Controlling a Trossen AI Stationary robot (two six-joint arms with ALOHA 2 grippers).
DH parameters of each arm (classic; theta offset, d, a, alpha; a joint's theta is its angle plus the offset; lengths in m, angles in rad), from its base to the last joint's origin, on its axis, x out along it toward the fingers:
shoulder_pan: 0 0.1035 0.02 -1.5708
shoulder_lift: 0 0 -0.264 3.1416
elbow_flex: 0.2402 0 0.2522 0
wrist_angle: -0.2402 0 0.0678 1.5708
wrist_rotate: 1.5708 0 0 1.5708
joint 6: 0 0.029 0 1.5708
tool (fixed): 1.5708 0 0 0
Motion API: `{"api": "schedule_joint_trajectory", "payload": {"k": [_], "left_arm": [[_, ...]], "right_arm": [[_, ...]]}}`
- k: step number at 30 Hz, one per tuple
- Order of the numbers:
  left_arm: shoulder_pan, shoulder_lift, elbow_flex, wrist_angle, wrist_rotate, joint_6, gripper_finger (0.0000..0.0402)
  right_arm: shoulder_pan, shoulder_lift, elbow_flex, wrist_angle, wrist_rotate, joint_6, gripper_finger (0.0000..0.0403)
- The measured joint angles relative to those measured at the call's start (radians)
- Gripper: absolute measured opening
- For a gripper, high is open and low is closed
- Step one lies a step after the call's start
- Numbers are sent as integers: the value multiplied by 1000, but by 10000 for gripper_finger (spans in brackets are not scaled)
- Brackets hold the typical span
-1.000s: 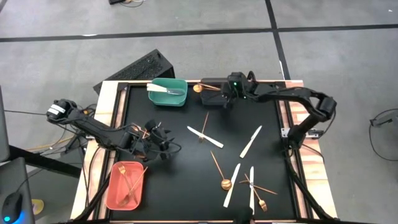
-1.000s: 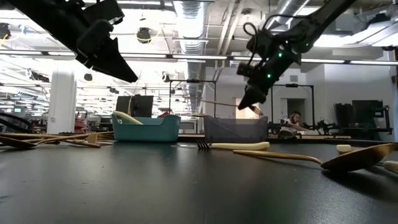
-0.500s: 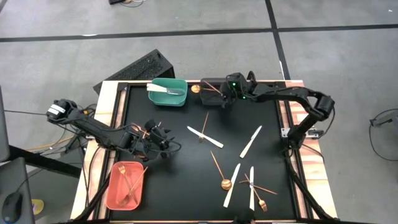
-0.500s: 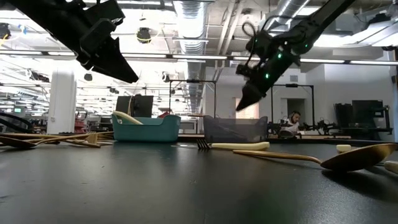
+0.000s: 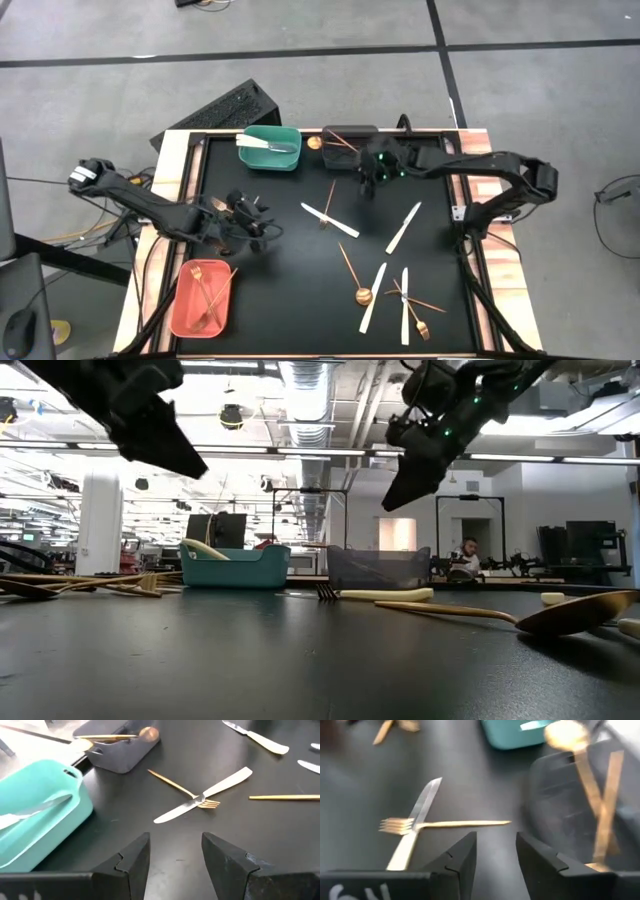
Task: Sort silverware by color (type)
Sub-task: Put the gold spoon into the black bin
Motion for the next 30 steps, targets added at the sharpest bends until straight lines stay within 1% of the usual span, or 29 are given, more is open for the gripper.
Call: {"api": "schedule_joint_trajectory", "payload": {"k": [2,5,8,10,13,15,18,20,22,27,30], "left_arm": [[0,-58,0,-69,-1,-38,166],[0,-129,0,-199,3,-140,166],[0,-149,0,-317,6,-256,166],[0,-144,0,-375,21,-306,166],[0,-119,0,-424,60,-339,166],[0,-101,0,-427,83,-350,166],[0,-64,0,-426,88,-360,166],[3,-36,0,-425,67,-387,166],[4,-2,0,-425,49,-420,166],[4,96,0,-423,47,-511,166],[4,164,0,-423,75,-553,166]], "right_arm": [[55,0,0,-19,0,47,154],[136,6,0,-16,0,114,147],[201,15,-1,-8,2,155,145],[237,14,-1,10,20,187,145],[285,14,-1,30,80,203,145],[310,14,-1,74,107,196,145],[335,14,-1,119,101,172,145],[350,14,-1,118,102,155,145],[353,14,-1,123,113,141,145],[334,2,-1,120,164,247,145],[329,2,-1,111,164,254,145]]}}
